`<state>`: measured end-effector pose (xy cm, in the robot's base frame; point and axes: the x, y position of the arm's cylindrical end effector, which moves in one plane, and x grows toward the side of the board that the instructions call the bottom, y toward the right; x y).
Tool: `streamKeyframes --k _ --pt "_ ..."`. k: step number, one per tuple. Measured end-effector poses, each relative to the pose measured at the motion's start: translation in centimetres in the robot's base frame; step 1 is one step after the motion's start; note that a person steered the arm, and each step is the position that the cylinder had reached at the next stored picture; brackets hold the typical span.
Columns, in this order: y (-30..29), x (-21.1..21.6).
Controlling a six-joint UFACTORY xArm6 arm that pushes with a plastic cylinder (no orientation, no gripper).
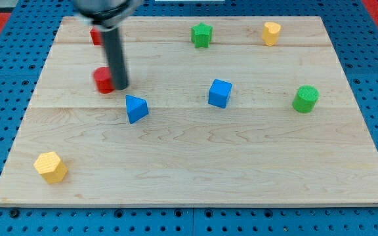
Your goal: Slightly push the blue triangle to the left of the blue cube
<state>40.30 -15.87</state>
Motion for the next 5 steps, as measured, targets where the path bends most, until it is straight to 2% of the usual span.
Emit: streamKeyframes --k 1,2,3,4,5 --pt "-0.6 0.8" --pt "-0.7 5.2" --pt "4.9 6.2" --pt "8.9 4.8" --pt "9.7 6.7"
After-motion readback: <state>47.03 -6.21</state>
